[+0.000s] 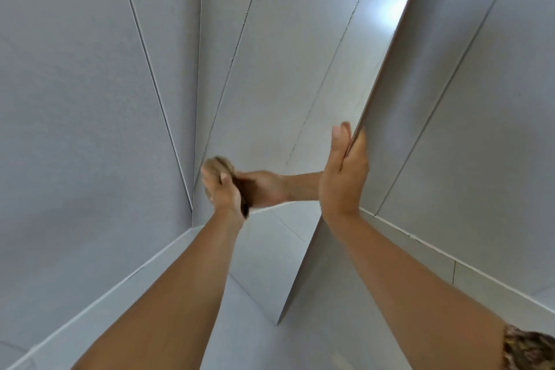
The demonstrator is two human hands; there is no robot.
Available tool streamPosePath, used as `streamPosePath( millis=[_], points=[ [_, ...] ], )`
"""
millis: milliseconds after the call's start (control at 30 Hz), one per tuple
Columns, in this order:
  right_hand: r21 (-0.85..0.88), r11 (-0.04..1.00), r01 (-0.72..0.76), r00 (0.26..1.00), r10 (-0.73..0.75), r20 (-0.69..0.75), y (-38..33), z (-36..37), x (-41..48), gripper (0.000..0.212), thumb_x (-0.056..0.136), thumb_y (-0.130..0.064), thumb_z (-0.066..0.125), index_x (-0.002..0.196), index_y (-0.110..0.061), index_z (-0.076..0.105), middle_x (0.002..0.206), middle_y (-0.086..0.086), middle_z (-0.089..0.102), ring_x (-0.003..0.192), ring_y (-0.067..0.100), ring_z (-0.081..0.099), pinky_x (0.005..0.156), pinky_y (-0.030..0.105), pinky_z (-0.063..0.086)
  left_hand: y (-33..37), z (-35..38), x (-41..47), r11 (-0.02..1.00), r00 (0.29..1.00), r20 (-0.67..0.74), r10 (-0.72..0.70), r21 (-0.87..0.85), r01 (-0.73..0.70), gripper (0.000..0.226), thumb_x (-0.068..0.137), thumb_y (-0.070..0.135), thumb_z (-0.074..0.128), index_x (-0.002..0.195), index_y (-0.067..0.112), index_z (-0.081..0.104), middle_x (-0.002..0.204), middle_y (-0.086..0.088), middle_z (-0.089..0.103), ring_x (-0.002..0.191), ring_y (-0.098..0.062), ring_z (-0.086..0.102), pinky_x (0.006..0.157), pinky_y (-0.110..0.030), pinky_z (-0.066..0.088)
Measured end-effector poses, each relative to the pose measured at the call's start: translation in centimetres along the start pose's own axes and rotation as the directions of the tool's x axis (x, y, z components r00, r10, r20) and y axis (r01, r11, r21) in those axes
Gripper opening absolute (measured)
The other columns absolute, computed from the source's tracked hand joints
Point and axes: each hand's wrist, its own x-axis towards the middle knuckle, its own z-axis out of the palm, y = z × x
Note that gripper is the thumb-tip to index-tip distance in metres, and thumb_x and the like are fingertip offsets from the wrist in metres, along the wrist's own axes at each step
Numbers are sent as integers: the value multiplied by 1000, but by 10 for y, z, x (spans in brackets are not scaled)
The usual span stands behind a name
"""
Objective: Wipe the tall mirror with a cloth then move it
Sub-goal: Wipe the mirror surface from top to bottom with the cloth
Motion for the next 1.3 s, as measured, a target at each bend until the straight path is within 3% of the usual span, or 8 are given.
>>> streamPosePath(
  millis=[133,267,400,500,833,1100,1233,1300],
  points=[
    [110,979,-173,978,157,137,14,-7,-33,10,96,-27,55,98,-18,52,104,-16,63,96,-17,58,82,0,40,67,31,-7,954,946,161,282,58,-295,72,73,74,40,142,62,26,163,4,33,150,-25,33,118,-61,31],
    [126,966,-225,956,194,218,17,-15,-36,16,95,-26,57,92,-10,53,90,-3,64,87,-3,61,76,2,41,85,31,-77,924,900,254,354,57,-379,87,88,63,34,162,26,7,170,-4,10,157,-24,13,126,-51,15],
    [128,947,-296,919,246,307,27,-19,-38,33,96,-32,54,110,-3,48,119,0,64,107,-14,55,88,5,43,-1,1,-32,965,965,3,-262,-6,262,65,83,72,37,111,19,62,108,-6,66,101,-24,63,80,-41,53],
    [104,947,-304,912,258,318,33,-19,-40,45,95,-40,53,122,-6,43,140,-4,53,126,-4,46,101,7,35,-16,-16,-48,861,860,-44,-508,-35,507,45,95,38,31,60,14,48,68,-15,52,64,-28,55,61,-33,46],
    [152,968,-201,940,147,308,23,-28,-41,31,98,-29,51,74,-19,35,67,-15,36,63,0,37,63,11,35,26,33,-83,954,949,139,282,62,-292,68,82,76,37,146,61,23,162,8,36,147,-17,38,118,-50,35],
    [168,964,-207,932,142,332,25,-29,-42,31,99,-28,48,73,-24,33,63,-18,38,63,-4,41,68,10,38,-10,12,-115,779,771,-108,-627,-56,625,38,98,34,35,71,13,50,89,-15,58,74,-27,51,80,-38,46],
    [191,964,-184,942,118,313,29,-29,-40,28,101,-30,44,80,-11,44,73,-11,46,70,3,44,72,17,40,-2,37,-139,999,999,-31,-19,-34,18,37,98,47,36,117,26,60,132,-12,61,115,-27,61,102,-45,49],
    [231,951,-204,942,126,310,32,-27,-39,33,101,-34,40,86,-6,48,77,4,53,75,15,52,77,26,46,3,41,-157,857,856,168,488,95,-507,52,107,38,32,157,27,29,166,-4,26,154,-18,24,127,-33,18]
  ],
)
